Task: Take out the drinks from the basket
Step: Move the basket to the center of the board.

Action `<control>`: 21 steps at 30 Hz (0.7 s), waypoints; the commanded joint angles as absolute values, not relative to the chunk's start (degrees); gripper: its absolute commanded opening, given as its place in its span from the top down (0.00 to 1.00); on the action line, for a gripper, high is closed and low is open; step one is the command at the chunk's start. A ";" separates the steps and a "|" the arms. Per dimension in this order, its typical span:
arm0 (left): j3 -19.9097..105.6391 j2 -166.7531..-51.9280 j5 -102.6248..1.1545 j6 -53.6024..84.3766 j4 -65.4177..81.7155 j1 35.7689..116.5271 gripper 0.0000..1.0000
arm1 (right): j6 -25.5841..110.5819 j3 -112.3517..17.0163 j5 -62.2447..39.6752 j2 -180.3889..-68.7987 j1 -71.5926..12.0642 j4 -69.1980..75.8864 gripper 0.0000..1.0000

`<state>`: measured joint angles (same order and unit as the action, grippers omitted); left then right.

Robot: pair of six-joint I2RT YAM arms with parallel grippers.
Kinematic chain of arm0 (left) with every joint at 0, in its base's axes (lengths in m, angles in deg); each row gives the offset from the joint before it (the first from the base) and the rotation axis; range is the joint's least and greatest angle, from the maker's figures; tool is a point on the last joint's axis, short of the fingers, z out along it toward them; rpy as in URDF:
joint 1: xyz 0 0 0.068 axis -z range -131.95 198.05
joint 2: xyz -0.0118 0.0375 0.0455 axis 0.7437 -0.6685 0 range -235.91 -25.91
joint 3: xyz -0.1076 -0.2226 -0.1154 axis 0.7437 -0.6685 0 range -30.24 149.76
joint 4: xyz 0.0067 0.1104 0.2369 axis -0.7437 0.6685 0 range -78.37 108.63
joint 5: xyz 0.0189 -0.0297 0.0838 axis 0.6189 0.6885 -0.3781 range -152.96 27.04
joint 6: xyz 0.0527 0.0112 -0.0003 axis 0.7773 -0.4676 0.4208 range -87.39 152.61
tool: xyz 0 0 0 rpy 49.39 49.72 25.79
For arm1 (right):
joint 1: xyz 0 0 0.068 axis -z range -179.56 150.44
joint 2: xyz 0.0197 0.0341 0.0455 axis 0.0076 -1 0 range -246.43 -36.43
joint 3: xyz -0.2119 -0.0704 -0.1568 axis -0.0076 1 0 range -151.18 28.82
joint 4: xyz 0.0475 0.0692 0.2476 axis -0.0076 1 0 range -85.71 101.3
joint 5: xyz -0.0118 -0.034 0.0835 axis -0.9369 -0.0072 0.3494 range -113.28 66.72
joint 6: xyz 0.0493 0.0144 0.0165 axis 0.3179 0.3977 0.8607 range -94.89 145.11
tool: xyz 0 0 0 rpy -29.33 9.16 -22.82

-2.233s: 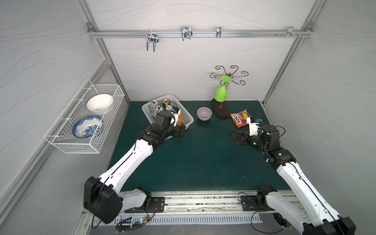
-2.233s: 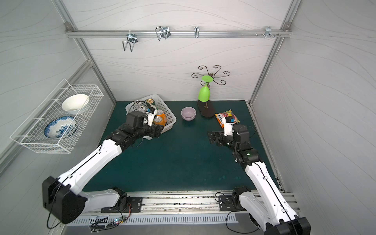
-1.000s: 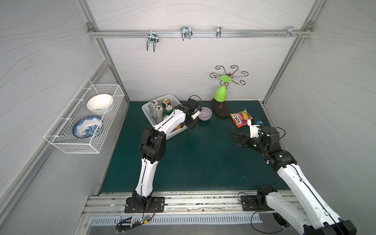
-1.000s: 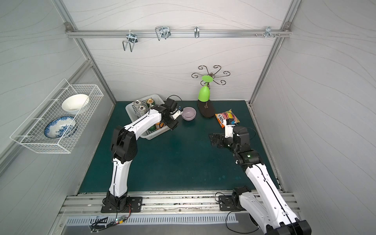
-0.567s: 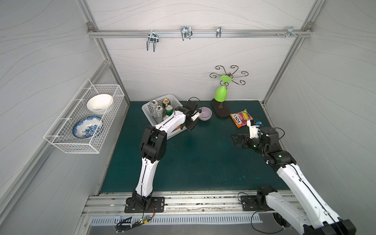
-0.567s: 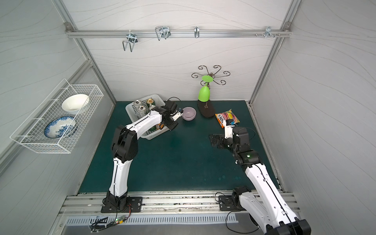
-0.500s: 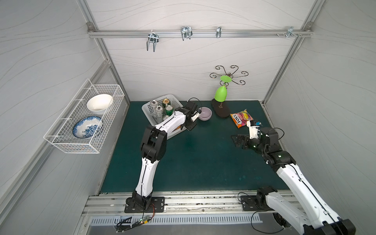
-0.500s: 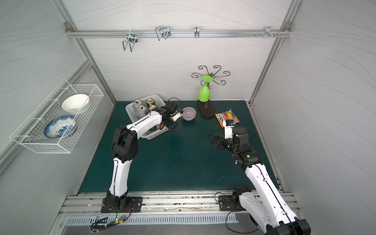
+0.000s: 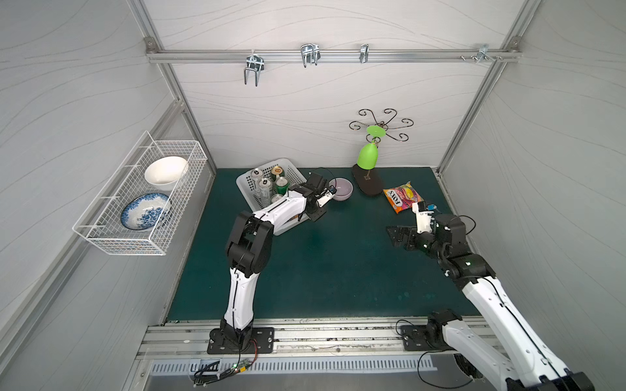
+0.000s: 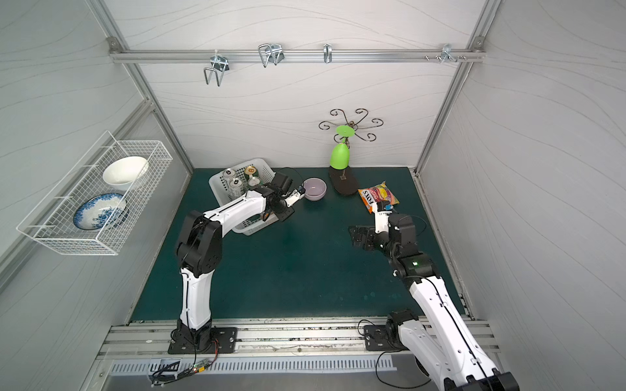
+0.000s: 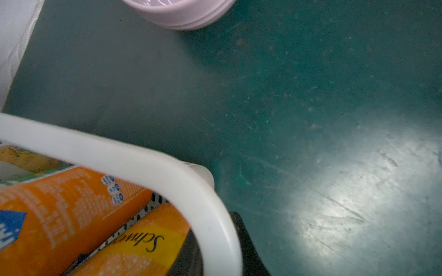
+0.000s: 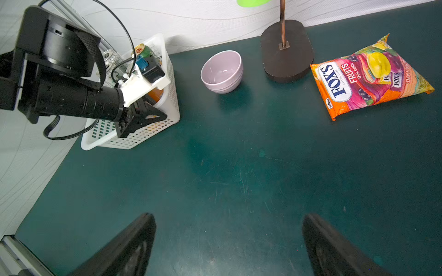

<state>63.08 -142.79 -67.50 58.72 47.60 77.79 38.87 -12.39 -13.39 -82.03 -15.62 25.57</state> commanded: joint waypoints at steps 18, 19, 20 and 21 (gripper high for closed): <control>61.23 -133.85 -66.64 44.54 49.35 98.69 0.85 | 37.52 -12.65 -18.40 -76.63 -15.71 33.24 0.01; 61.27 -133.76 -66.15 43.57 49.75 99.66 0.85 | 37.59 -12.64 -18.71 -76.27 -15.73 33.47 0.01; 61.17 -133.61 -66.26 42.90 49.78 100.52 0.85 | 37.59 -12.60 -18.85 -76.04 -15.58 33.61 0.01; 61.15 -133.61 -66.60 42.32 49.84 101.58 0.85 | 37.64 -12.60 -18.89 -75.88 -15.49 33.73 0.01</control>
<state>57.18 -138.44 -71.98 45.38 50.77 98.18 38.55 -11.82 -17.37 -76.94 -15.62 31.74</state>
